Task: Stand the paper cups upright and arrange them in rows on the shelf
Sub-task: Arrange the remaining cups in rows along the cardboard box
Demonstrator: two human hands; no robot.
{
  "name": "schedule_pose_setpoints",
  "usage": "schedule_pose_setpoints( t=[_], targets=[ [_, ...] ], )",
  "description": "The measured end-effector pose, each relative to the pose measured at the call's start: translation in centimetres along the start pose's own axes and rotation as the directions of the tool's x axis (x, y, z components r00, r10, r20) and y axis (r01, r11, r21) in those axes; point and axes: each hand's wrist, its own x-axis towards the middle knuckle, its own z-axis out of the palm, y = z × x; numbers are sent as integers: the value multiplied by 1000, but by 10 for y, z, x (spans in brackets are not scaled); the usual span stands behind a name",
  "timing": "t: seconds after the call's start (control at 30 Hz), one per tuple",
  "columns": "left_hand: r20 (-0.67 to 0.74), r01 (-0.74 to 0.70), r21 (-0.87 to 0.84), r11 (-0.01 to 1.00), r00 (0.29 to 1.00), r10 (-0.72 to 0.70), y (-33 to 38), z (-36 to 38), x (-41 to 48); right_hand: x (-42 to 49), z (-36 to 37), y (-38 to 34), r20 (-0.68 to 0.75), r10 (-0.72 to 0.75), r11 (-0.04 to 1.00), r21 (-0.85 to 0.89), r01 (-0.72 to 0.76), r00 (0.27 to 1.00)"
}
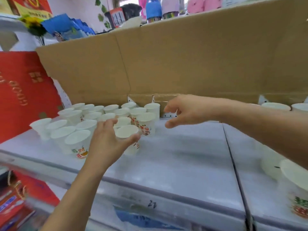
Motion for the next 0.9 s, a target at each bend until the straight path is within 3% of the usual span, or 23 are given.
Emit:
schedule_pose_setpoints(
  t=[0.23, 0.5, 0.7, 0.9],
  targets=[
    [82, -88, -6, 996, 993, 88, -21, 18, 36, 114, 43, -34, 46, 141, 986, 85, -144, 989],
    [224, -147, -191, 970, 956, 189, -13, 4, 52, 115, 41, -27, 12, 158, 984, 78, -159, 987],
    [364, -367, -184, 912, 836, 410, 68, 14, 97, 59, -23, 52, -42, 337, 941, -20, -338, 941],
    [540, -420, -265, 868, 681, 494, 137, 89, 144, 26, -29, 119, 1, 472, 880, -66, -471, 882]
  ],
)
